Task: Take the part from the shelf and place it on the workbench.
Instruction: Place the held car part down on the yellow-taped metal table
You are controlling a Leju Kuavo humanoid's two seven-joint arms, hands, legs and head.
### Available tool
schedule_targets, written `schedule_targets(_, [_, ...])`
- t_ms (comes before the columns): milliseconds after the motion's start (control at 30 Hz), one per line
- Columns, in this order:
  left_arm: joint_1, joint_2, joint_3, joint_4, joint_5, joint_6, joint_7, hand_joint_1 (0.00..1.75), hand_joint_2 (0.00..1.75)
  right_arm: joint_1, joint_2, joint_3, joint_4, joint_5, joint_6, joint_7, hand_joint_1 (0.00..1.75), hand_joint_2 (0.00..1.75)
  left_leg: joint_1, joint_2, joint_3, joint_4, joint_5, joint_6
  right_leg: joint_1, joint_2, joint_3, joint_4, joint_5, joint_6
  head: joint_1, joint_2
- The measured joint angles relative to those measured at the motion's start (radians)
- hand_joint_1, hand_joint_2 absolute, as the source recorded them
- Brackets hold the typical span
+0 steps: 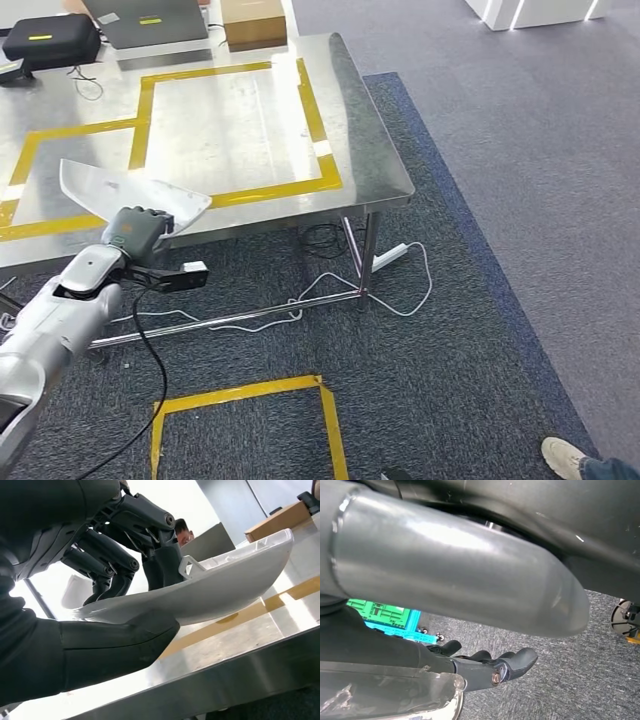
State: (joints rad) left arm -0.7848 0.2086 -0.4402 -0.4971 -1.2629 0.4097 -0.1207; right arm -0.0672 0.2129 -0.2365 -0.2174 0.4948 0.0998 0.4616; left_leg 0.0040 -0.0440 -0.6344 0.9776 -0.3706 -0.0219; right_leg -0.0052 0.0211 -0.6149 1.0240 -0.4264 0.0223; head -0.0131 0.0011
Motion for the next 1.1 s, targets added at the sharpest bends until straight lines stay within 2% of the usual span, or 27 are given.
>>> schedule_targets(700, [-0.010, -0.022, -0.018, 0.000, 0.011, -0.037, 0.039, 1.75, 1.75, 0.001, 0.000, 0.000, 0.000, -0.002, -0.004, 0.000, 0.00, 0.00, 0.000, 0.000, 0.000, 0.000, 0.000, 0.000, 0.000, 0.000, 0.000, 0.000, 0.000, 0.000, 0.000, 0.000])
schedule_targets(867, [-0.011, -0.023, -0.018, 0.000, 0.016, -0.043, 0.050, 1.75, 1.75, 0.001, 0.002, 0.000, 0.000, -0.001, -0.009, 0.000, 0.00, 0.00, -0.005, 0.000, -0.001, 0.003, -0.006, 0.021, -0.006, 0.001, 0.004, -0.008, 0.001, 0.013, -0.001, 0.000])
schedule_targets(933, [-0.013, -0.024, -0.018, 0.000, 0.017, -0.043, 0.052, 1.75, 1.75, 0.002, 0.003, 0.000, 0.000, -0.001, -0.009, 0.000, 0.00, 0.00, 0.001, 0.002, 0.009, -0.015, 0.001, 0.027, -0.004, -0.001, 0.000, -0.002, -0.007, 0.019, 0.000, 0.000])
schedule_targets(967, [-0.015, -0.025, -0.018, 0.000, 0.017, -0.043, 0.052, 1.75, 1.75, 0.002, 0.003, 0.000, 0.000, 0.000, -0.009, 0.000, 0.00, 0.00, 0.005, 0.004, 0.015, -0.023, 0.005, 0.030, -0.004, -0.004, -0.012, 0.023, -0.024, 0.023, 0.001, 0.000])
schedule_targets(1000, [-0.016, -0.026, -0.018, 0.000, 0.017, -0.043, 0.053, 1.75, 1.75, 0.002, 0.003, 0.000, 0.000, 0.000, -0.010, 0.000, 0.00, 0.00, 0.008, 0.005, 0.020, -0.028, 0.007, 0.031, -0.005, -0.007, -0.035, 0.072, -0.051, 0.027, 0.003, 0.000])
schedule_targets(1067, [-0.017, -0.027, -0.018, 0.000, 0.017, -0.044, 0.054, 1.75, 1.75, 0.002, 0.003, 0.000, 0.000, 0.000, -0.010, -0.001, 0.00, 0.00, 0.010, 0.005, 0.021, -0.028, 0.006, 0.032, -0.008, -0.011, -0.102, 0.207, -0.112, 0.036, 0.007, 0.000])
schedule_targets(1100, [-0.016, -0.027, -0.018, 0.001, 0.018, -0.045, 0.054, 1.75, 1.75, 0.003, 0.003, 0.000, 0.000, 0.000, -0.011, -0.001, 0.00, 0.00, 0.011, 0.005, 0.021, -0.027, 0.004, 0.031, -0.010, -0.012, -0.127, 0.255, -0.126, 0.041, 0.007, 0.000])
